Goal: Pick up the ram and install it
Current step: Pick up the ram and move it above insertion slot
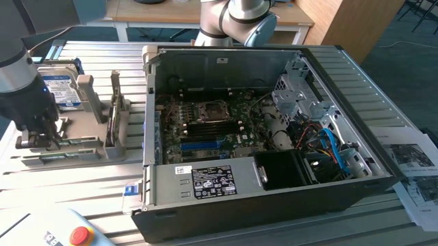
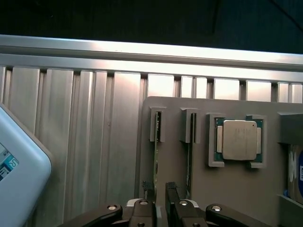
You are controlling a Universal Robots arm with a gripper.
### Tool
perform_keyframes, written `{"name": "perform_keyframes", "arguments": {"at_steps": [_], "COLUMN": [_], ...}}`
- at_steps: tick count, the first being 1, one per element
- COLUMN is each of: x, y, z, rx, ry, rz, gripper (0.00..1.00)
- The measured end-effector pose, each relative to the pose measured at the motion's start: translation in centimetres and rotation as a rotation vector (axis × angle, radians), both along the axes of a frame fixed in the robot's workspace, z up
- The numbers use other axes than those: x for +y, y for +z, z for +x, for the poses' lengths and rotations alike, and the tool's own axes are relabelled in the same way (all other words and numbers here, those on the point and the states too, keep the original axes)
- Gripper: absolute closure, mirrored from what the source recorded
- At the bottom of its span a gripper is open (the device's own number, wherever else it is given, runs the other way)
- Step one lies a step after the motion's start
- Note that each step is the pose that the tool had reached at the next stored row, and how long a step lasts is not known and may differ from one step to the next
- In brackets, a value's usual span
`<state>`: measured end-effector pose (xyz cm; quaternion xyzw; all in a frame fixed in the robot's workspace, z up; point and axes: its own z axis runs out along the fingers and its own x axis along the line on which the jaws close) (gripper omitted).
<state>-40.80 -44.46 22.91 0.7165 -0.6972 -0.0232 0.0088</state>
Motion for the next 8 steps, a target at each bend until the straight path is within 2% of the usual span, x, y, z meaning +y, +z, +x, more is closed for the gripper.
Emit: {"name": "perform_keyframes", "arguments": {"at_steps": [5,8], "x": [0.0,-0.27], "y": [-0.05,-0.06], "z": [0.0,0.01], "rx": [0.0,-0.0001], "ry": [0.0,0.0], "rz": [0.0001,0.0001], "gripper": [0.76,0.76]}}
